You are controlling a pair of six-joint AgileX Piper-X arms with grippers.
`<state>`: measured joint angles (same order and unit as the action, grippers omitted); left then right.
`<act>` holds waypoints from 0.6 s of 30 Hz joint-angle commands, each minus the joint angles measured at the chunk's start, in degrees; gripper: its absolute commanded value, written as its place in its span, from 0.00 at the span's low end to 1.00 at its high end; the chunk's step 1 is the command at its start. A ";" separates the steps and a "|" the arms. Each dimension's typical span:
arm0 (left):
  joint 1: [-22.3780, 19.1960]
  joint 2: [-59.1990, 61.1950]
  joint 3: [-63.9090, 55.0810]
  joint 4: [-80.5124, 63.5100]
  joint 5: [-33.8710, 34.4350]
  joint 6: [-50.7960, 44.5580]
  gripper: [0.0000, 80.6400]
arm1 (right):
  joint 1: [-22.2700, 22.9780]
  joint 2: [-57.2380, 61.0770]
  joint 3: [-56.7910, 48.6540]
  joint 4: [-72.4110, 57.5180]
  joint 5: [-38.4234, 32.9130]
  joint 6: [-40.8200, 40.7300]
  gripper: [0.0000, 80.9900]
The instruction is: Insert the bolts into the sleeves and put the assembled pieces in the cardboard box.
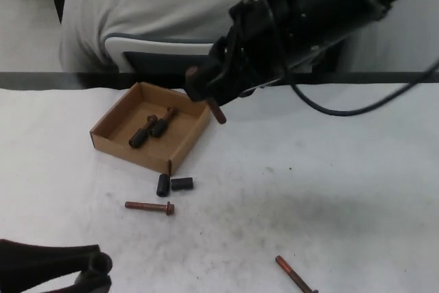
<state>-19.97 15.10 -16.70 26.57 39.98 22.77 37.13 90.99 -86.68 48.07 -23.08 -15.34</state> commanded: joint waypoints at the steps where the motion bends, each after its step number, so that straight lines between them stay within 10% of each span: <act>1: -0.14 2.22 -0.06 -2.99 0.00 3.37 0.01 | 0.02 -5.29 6.81 -6.20 -0.83 4.05 0.00; 18: -0.19 26.48 -0.06 -31.74 7.47 -4.98 0.01 | 4.51 -31.17 47.58 -54.76 1.77 29.69 0.00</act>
<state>-19.97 41.08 -16.70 -0.74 44.46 19.86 40.47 62.24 -42.93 1.70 -21.55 10.19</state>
